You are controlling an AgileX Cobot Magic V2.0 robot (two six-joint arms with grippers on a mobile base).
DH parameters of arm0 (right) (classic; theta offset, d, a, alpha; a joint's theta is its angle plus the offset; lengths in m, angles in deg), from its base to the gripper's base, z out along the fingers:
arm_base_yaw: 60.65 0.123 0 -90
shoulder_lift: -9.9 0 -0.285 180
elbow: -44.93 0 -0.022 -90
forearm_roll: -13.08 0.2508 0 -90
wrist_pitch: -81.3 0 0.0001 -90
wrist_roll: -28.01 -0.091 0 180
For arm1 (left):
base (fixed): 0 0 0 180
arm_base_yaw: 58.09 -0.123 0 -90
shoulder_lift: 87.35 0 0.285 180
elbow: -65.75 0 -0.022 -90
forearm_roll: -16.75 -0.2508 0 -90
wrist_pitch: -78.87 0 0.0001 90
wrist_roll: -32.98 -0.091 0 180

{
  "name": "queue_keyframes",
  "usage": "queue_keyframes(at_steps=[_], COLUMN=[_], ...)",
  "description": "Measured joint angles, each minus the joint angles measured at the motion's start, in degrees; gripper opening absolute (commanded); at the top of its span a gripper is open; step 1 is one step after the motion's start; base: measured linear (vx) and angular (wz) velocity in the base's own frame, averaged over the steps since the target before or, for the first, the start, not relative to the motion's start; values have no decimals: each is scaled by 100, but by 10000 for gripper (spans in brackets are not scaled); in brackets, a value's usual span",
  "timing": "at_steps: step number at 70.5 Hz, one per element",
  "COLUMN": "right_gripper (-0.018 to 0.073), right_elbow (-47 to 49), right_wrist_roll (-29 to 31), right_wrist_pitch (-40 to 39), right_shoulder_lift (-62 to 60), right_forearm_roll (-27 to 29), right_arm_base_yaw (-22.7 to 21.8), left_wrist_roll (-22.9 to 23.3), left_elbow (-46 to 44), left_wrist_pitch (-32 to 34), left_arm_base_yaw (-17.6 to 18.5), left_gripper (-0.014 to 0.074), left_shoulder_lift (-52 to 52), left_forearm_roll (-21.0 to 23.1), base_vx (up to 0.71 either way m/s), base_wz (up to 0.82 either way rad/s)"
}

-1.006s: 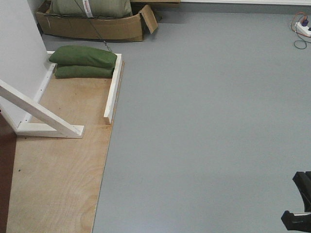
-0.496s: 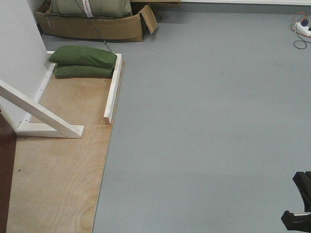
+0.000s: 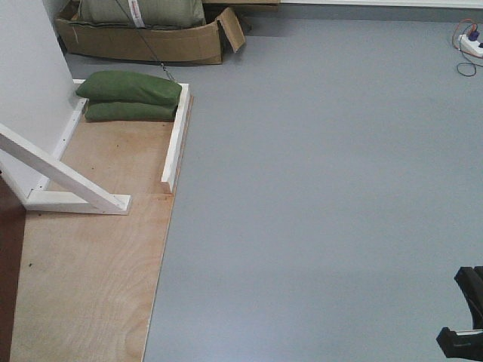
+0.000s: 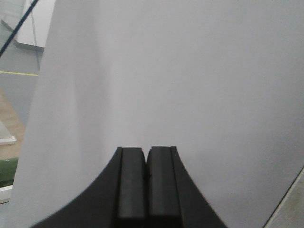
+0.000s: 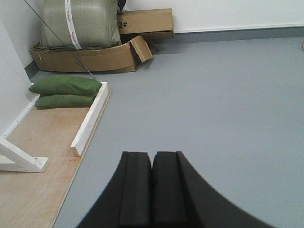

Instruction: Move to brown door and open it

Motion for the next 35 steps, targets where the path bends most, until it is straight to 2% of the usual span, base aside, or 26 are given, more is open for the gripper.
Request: queue_keyframes(at_steps=[14,35], right_gripper=[0,0], right_elbow=[0,0], right_wrist_roll=[0,0], right_wrist_pitch=[0,0], right_shoulder_lift=[0,0], right_forearm_roll=[0,0], right_arm_base_yaw=[0,0], left_wrist_roll=[263,315], left_elbow=[0,2], left_wrist_pitch=[-322,-634], left_arm_base_yaw=[-51,-46], left_gripper=[17,17], left_shoulder_lift=[28,231], left_forearm_roll=[0,0], base_vx=[0,0], base_wz=[0,0])
